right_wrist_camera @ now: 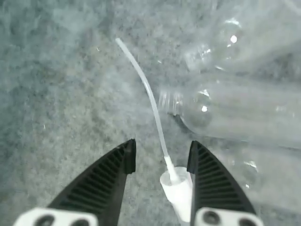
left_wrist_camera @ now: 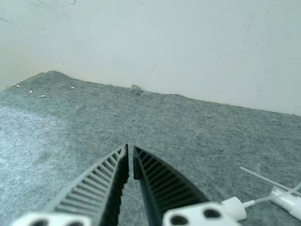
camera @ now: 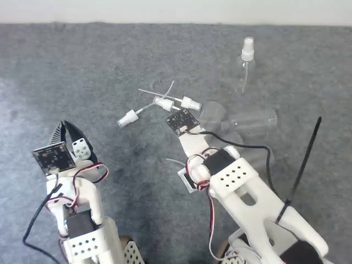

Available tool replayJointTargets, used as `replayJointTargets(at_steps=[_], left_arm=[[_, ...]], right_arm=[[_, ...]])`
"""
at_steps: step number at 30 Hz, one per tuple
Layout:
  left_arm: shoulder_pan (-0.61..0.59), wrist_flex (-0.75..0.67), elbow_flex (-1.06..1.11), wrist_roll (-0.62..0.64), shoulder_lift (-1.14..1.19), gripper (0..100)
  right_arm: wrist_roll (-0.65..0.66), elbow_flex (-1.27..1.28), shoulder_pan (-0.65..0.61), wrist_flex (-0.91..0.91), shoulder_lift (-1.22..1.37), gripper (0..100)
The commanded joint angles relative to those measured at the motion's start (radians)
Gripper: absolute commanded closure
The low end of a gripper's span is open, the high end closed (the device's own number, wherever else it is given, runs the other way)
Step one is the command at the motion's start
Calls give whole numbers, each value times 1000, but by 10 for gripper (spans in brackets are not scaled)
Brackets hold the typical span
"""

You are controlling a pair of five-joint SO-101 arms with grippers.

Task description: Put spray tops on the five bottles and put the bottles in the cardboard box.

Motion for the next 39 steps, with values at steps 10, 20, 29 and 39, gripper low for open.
replayJointTargets(at_steps=[10,20,29,39], left_arm=[[-2,3,-12,-9,-15,987],[-2,3,-12,-9,-15,987],[-2,3,-12,-9,-15,987],[-2,3,-12,-9,-15,987]], right_arm=[[0,133,-19,-232,-39,837],[-5,104,-1,-266,136,883],[-15,104,13,-239,-47,993],[-140,106,12,-303,-199,992]])
